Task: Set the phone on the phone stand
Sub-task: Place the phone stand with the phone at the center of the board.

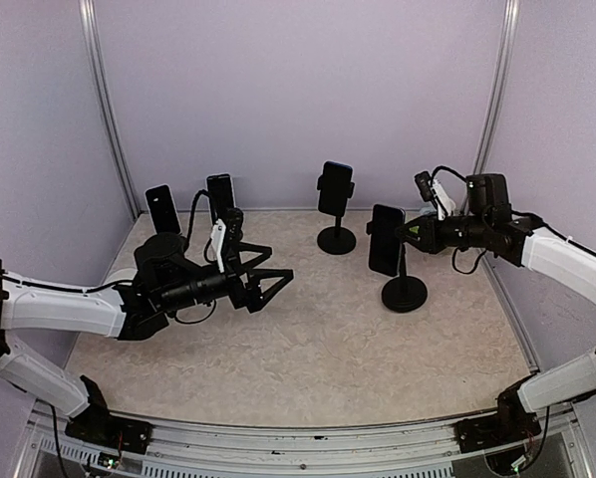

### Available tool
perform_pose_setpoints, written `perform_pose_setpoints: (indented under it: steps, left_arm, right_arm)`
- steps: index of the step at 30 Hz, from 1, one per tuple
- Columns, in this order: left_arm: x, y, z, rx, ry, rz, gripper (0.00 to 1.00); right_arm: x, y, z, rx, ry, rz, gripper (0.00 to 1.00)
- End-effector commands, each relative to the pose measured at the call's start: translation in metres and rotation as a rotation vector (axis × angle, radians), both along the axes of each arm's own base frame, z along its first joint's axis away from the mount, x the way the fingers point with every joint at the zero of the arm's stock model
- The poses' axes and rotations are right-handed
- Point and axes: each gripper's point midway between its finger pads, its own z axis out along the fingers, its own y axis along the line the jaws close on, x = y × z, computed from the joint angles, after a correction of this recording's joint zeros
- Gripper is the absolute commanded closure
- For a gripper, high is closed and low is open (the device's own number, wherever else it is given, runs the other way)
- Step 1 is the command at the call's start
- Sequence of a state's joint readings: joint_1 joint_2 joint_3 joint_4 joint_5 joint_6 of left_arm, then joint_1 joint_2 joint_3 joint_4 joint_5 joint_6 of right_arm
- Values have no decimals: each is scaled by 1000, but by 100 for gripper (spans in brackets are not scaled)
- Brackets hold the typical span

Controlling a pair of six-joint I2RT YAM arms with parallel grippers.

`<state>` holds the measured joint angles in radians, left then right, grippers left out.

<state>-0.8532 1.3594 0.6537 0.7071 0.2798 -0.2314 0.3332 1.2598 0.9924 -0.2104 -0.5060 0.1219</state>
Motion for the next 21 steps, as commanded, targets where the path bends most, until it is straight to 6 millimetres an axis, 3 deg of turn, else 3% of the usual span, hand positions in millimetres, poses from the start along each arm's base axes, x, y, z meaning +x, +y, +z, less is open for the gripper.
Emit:
perform_pose_setpoints:
  steps: [1, 13, 21]
  left_arm:
    - [-1, 8, 3, -7, -9, 28, 1]
    - [-2, 13, 4, 7, -19, 37, 1]
    - [1, 5, 6, 14, -15, 26, 1]
  right_arm:
    - [43, -11, 65, 40, -252, -52, 96]
    - [117, -55, 77, 131, -378, -110, 96]
    - [134, -56, 43, 181, -328, -98, 96]
